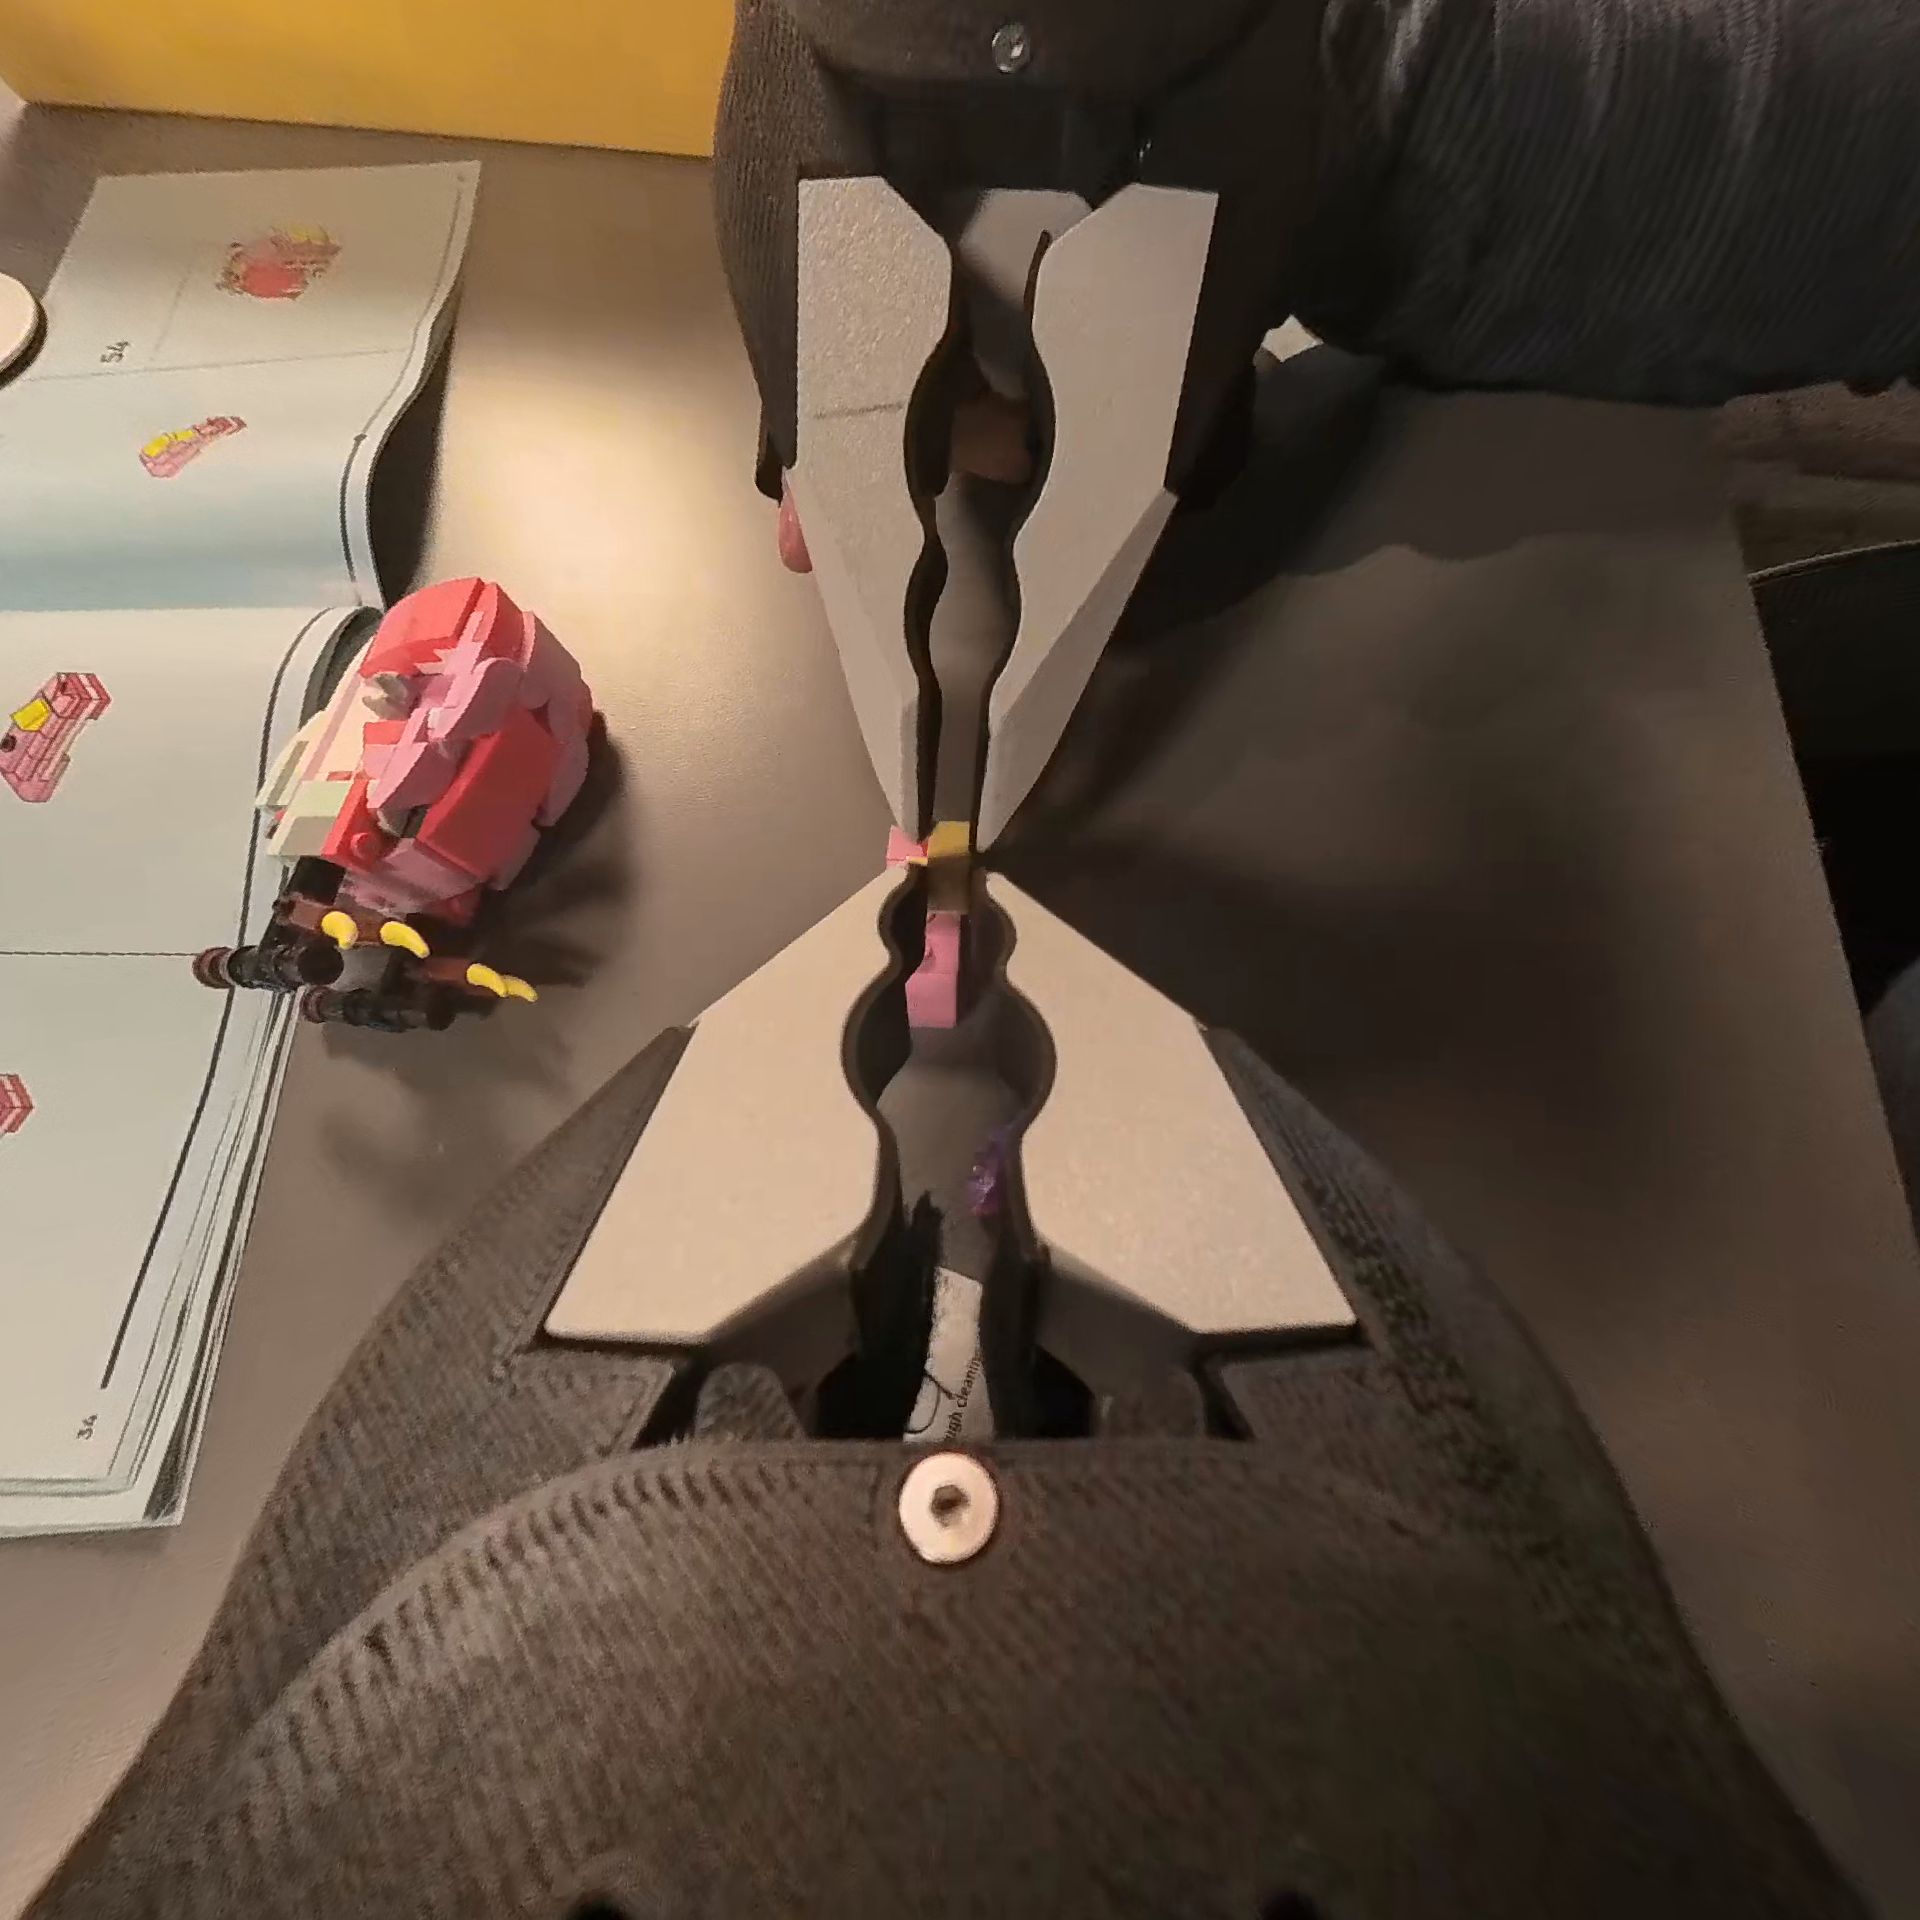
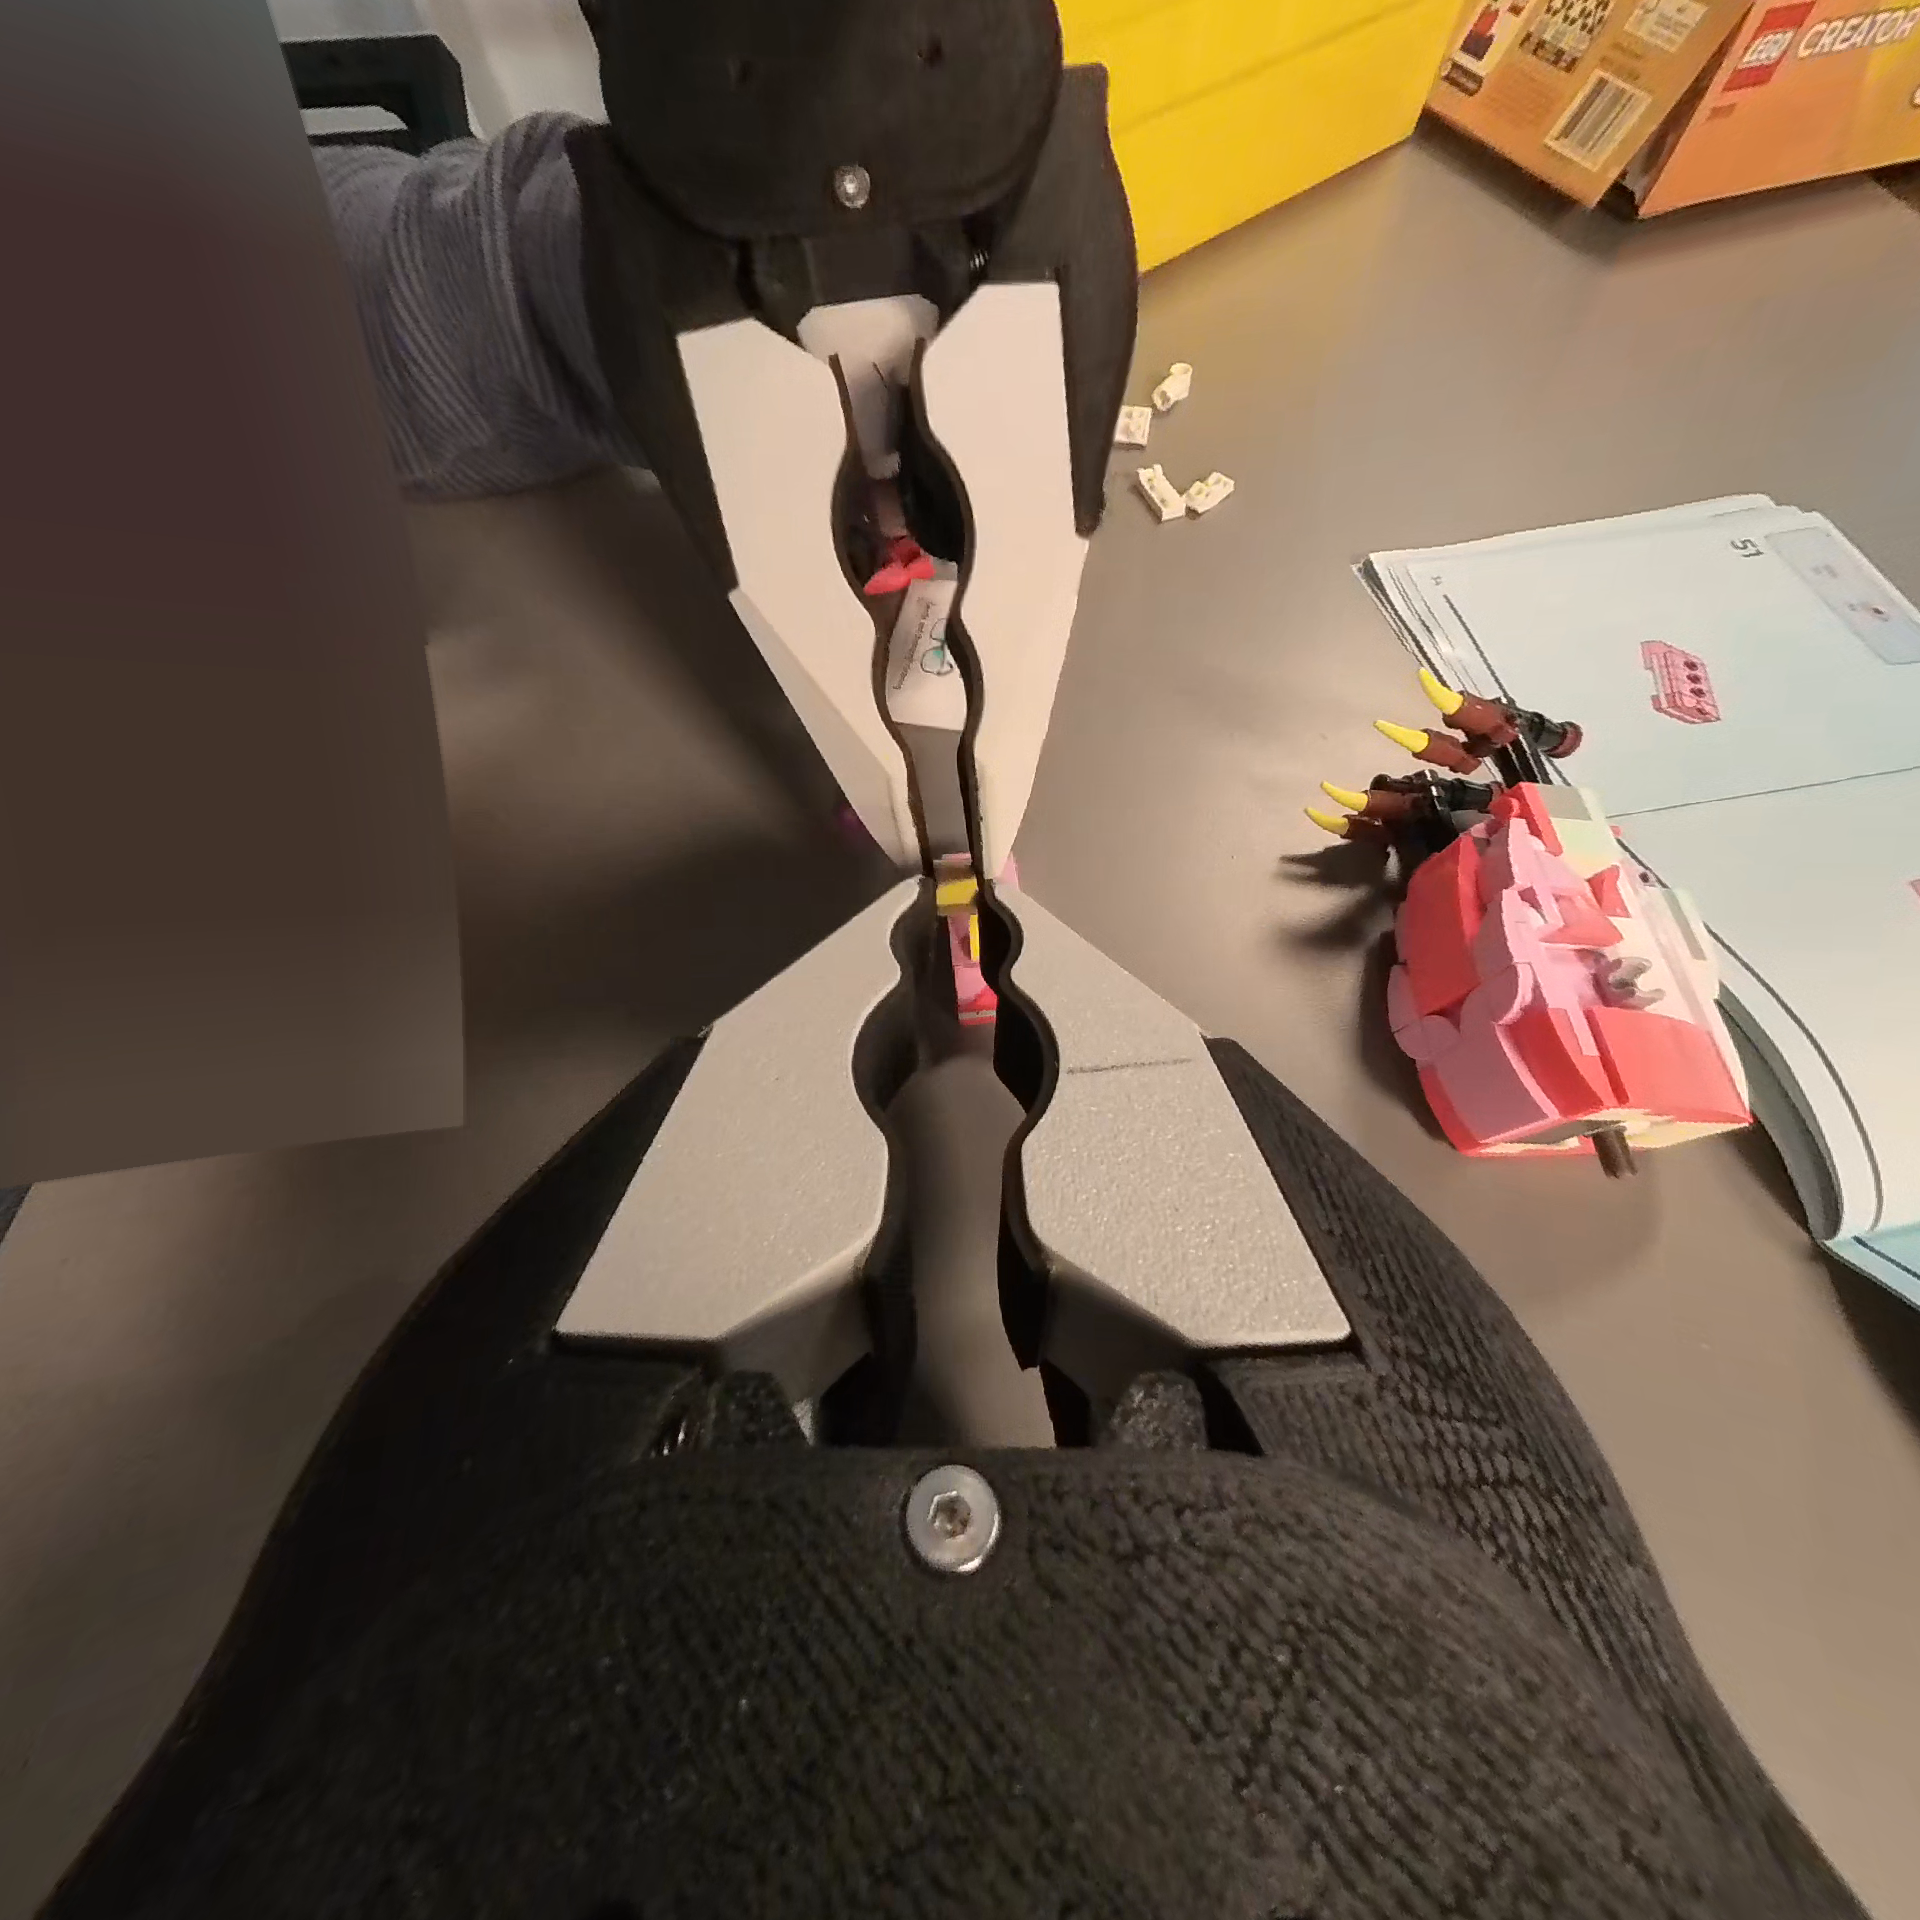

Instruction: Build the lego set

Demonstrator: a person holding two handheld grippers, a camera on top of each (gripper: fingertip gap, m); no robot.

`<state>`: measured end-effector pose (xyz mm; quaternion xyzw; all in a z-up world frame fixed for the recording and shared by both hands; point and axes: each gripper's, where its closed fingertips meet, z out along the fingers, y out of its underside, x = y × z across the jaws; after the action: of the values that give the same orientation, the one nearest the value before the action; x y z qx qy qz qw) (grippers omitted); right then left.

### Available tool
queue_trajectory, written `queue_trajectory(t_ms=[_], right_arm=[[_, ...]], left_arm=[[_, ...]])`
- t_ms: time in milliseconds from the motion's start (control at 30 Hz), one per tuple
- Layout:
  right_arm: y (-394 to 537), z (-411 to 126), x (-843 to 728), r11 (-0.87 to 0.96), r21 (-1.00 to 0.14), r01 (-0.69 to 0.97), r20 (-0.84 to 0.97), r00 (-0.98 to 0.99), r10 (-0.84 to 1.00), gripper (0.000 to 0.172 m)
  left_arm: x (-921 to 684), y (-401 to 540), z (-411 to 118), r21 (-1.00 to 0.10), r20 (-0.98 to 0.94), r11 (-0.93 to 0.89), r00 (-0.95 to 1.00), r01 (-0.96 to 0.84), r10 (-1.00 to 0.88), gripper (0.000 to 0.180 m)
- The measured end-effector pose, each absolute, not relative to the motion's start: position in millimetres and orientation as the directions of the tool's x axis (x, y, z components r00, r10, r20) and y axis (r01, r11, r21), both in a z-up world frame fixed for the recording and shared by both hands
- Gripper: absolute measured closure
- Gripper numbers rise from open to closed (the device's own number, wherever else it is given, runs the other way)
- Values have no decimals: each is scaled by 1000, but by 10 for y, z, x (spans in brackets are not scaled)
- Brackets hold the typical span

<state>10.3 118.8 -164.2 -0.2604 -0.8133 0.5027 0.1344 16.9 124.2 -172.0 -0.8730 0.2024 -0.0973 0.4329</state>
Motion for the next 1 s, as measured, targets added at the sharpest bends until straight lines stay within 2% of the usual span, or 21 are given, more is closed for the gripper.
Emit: queue_trajectory(t_ms=[100, 167, 233, 433, 700, 1000], right_arm=[[1195, -1628, 82, 354, -892, 283, -35, -822, 568, 165], [1200, -1620, 65, 351, -894, 278, -27, -817, 576, 165], [1196, -1639, 61, 369, -888, 275, -13, -816, 578, 165], [1189, -1705, 62, 423, -865, 269, 27, -818, 575, 165], [1211, -1743, 56, 463, -849, 254, 70, -815, 575, 165], [1214, -1739, 56, 468, -849, 246, 81, -814, 576, 165]], left_arm=[[161, 1256, -1714, -804, 50, -557, 910, -207, -411, 172], [141, 1256, -1705, -803, 110, -578, 916, -147, -385, 146], [106, 1230, -1745, -786, 126, -602, 919, -137, -374, 135], [57, 1196, -1936, -719, 83, -667, 930, -193, -359, 149], [84, 1214, -1951, -724, 78, -658, 924, -205, -374, 163], [91, 1212, -1953, -722, 60, -654, 921, -225, -384, 164]])
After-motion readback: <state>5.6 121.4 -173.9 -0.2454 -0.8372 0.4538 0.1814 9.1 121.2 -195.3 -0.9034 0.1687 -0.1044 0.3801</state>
